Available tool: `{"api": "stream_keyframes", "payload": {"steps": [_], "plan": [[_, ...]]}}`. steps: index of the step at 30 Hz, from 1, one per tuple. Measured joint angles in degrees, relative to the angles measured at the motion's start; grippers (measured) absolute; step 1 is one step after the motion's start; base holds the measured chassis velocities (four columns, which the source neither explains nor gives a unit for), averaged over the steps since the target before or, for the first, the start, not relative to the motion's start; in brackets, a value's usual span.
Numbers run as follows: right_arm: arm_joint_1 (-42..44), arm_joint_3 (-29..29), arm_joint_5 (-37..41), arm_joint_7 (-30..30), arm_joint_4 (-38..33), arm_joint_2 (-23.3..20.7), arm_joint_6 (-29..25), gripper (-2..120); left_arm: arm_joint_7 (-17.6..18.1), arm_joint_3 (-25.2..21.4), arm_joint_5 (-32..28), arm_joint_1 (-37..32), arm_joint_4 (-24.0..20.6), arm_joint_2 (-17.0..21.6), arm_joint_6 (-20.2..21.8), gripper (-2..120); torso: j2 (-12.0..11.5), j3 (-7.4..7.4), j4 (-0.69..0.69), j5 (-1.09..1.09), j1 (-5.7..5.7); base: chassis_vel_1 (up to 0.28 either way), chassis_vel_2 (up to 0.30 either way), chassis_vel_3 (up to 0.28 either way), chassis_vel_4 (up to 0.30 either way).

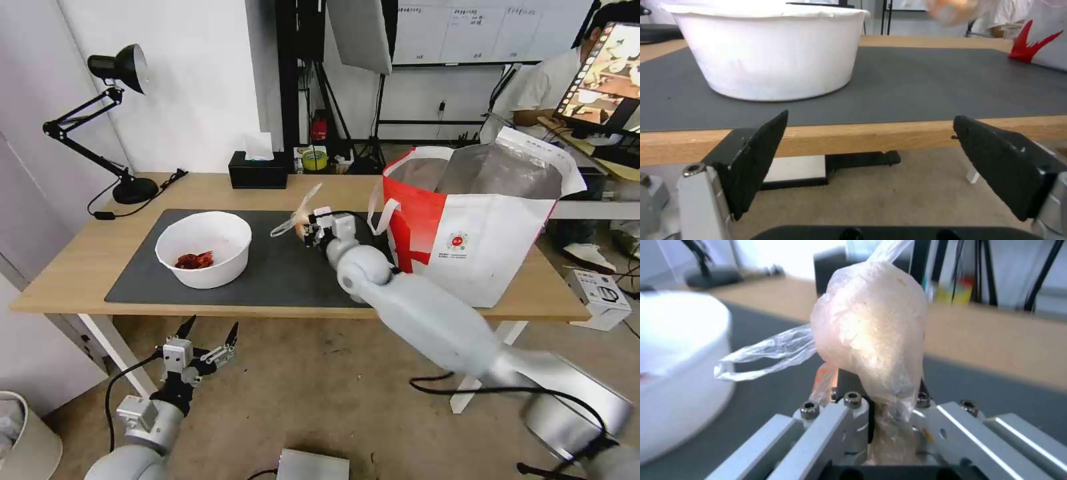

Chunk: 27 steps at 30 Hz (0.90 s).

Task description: Pick up the trash from the table and place it into the takeout bag.

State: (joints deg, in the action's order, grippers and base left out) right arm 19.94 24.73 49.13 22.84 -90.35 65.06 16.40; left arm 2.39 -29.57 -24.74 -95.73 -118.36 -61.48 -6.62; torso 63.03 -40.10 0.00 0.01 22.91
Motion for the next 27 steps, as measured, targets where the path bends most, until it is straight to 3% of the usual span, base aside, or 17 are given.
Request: {"api": "stream_keyframes", "payload": {"steps": [6,11,14,20,27], "plan": [[6.26,-5.73,-10.50,-4.53,-9.07,-6.67,-11.49,4,0.47,0.24,1.11,-0.79,-1.07,-0.99,0.06,100,0.00,0.00,0.00,0.00,0.00,0.000,0.000,0.000,0.000],[11.51,-12.24,-12.91,-5.34,-15.65,-10.97,-17.18,4,0.62,0.44,1.89,-1.26,-1.50,-1.61,0.11,100,0.00,0.00,-0.01,0.00,0.00,0.000,0.000,0.000,0.000],[13.05,-14.63,-13.11,-5.45,-17.97,-12.70,-18.42,4,0.65,0.54,2.08,-1.33,-1.59,-1.71,0.13,100,0.00,0.00,0.00,0.01,0.00,0.000,0.000,0.000,0.000],[17.75,-24.84,-11.81,-5.54,-25.27,-19.69,-19.26,4,0.96,1.69,2.43,-0.66,-1.60,-1.58,0.39,100,0.00,0.00,-0.01,0.00,0.00,0.000,0.000,0.000,0.000],[20.90,-32.32,-7.02,-3.75,-26.13,-25.31,-16.46,4,1.19,3.20,2.72,0.53,-1.68,-1.48,1.01,100,-0.01,0.00,0.00,-0.01,0.01,0.000,0.000,0.000,0.000]]}}
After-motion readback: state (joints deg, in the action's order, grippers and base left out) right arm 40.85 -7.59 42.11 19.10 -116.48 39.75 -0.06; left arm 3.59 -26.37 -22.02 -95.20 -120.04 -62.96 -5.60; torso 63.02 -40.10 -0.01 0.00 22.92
